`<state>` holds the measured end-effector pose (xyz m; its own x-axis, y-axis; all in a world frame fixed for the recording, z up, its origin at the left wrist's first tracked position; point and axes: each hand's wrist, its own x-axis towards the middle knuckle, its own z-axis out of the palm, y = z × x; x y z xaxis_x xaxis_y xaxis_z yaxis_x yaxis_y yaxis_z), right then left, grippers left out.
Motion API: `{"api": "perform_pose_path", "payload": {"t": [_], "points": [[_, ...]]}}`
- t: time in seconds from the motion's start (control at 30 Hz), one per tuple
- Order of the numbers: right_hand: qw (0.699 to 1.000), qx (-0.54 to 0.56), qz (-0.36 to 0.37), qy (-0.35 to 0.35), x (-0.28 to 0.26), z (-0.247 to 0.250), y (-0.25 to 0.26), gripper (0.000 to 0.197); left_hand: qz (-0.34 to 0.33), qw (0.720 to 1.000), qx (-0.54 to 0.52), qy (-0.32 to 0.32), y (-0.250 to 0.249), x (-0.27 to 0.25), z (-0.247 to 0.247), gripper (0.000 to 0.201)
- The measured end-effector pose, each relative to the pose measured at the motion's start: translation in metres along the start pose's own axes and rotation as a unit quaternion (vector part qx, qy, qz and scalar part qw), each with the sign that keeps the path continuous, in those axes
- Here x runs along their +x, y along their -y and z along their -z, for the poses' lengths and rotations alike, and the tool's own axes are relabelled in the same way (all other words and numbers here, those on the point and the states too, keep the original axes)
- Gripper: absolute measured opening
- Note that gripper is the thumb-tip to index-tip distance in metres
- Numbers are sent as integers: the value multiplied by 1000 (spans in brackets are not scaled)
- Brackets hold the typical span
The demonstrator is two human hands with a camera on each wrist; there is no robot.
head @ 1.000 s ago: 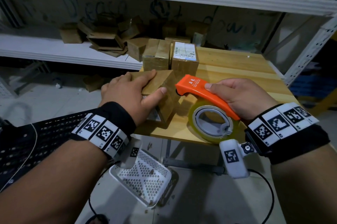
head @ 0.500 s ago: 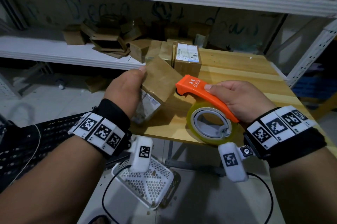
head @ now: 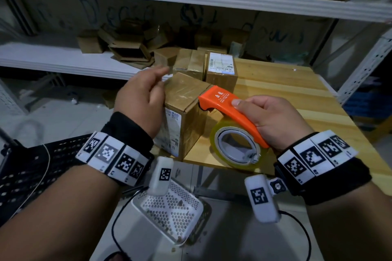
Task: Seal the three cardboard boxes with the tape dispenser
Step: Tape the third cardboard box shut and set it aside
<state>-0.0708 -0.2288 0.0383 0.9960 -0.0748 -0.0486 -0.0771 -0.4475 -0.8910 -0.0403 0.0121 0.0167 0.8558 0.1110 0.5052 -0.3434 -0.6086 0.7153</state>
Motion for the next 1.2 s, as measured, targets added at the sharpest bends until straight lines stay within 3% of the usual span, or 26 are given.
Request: {"api": "perform_pose_path", "payload": {"t": [0.07,0.17,0.27,0.7,0.8,0.97,1.07,1.2], "points": [[1000,5,-5,-4,0,-1,-1,34,-51,996,38,61,-3,0,0,43],[1000,17,-6,-8,-1,1,-2,34,-60,980,113,154,-8,-3,3,77],[1000,15,0,-7,-2,0,-3,35,-60,965,192,171,-11,-1,8,90],[999,43,1,6,-6,8,-7,34,31,994,77,75,0,4,6,71],[999,40,1,9,-5,7,-8,34,75,996,-41,41,4,7,7,54],[999,36,1,13,-3,3,-10,34,143,977,-158,17,8,8,9,12],[1000,30,5,9,-1,1,-11,35,198,962,-190,0,9,8,9,26],[1000,6,-5,-1,0,-3,-14,34,356,903,-241,-7,10,12,14,32]]}}
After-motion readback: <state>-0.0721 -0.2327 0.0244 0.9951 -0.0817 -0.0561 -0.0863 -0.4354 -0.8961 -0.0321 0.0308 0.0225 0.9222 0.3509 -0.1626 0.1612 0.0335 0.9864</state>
